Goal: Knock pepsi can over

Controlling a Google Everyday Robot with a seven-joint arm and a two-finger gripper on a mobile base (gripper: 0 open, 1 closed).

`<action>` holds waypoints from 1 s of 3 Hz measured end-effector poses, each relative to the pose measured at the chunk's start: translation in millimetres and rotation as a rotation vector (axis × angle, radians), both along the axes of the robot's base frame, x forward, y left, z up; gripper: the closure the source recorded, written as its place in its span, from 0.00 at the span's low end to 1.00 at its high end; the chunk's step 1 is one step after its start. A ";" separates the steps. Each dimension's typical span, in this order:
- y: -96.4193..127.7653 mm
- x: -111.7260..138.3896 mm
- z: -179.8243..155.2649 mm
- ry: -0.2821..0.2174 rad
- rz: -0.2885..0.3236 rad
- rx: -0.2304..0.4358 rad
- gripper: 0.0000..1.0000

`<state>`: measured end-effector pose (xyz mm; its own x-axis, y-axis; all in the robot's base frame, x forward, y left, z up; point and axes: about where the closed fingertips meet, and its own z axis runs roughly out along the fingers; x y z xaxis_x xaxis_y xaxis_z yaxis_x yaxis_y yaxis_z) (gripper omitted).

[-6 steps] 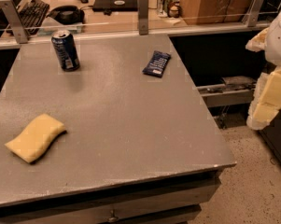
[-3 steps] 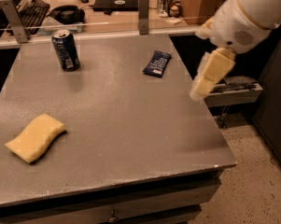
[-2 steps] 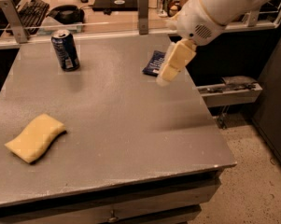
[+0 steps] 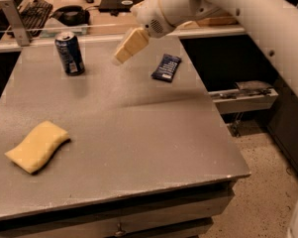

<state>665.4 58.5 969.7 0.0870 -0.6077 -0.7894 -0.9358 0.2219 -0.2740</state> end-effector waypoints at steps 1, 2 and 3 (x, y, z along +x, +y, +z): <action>46.6 23.7 -18.5 0.042 0.019 0.114 0.00; 106.4 39.3 -40.7 0.107 0.071 0.222 0.00; 136.2 47.7 -51.8 0.137 0.101 0.269 0.00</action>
Offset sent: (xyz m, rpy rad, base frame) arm 0.0515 0.1420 -0.0523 0.3047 0.1485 0.0971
